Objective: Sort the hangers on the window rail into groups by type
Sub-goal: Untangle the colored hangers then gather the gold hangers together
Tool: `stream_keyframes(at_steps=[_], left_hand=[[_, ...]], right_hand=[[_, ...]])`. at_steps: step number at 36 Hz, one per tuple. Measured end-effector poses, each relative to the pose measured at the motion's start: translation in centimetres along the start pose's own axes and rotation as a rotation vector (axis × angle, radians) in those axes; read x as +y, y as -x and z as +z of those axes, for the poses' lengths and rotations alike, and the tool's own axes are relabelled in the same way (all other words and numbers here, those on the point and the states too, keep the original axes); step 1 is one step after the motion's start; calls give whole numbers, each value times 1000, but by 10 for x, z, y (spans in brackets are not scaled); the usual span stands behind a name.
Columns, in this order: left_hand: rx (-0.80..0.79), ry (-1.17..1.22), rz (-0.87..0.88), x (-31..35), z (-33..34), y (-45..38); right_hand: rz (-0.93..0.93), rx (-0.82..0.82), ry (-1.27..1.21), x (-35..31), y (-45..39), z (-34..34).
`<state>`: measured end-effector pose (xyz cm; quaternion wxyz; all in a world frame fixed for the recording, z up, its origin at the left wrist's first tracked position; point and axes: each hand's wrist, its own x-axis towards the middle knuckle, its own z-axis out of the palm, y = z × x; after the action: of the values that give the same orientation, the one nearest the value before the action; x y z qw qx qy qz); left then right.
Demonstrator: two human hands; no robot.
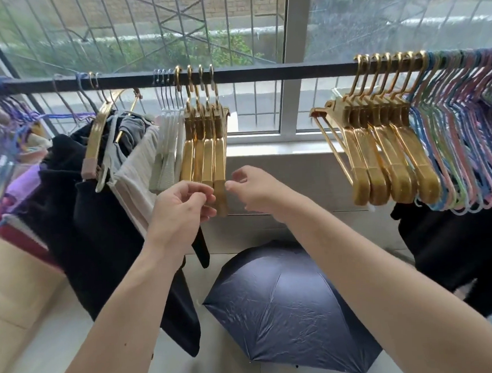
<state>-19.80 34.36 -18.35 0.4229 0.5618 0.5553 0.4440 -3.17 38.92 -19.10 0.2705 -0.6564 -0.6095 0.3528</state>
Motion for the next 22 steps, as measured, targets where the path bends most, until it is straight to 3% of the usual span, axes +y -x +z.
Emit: stream_keyframes(at_steps=[5,8,12,22], left_hand=[[33,14,10,6,-20,1],[55,25,5,4,-29,1],[88,36,-20,-2,-33,2],[77,75,-30,-9,-28,1]], right_hand=[[215,-42,-411,-12,-25,18],[256,-69,-529,-17,-26,21],[237,-66,-507,-22,-22,20],[48,242,-278,-7,4,13]])
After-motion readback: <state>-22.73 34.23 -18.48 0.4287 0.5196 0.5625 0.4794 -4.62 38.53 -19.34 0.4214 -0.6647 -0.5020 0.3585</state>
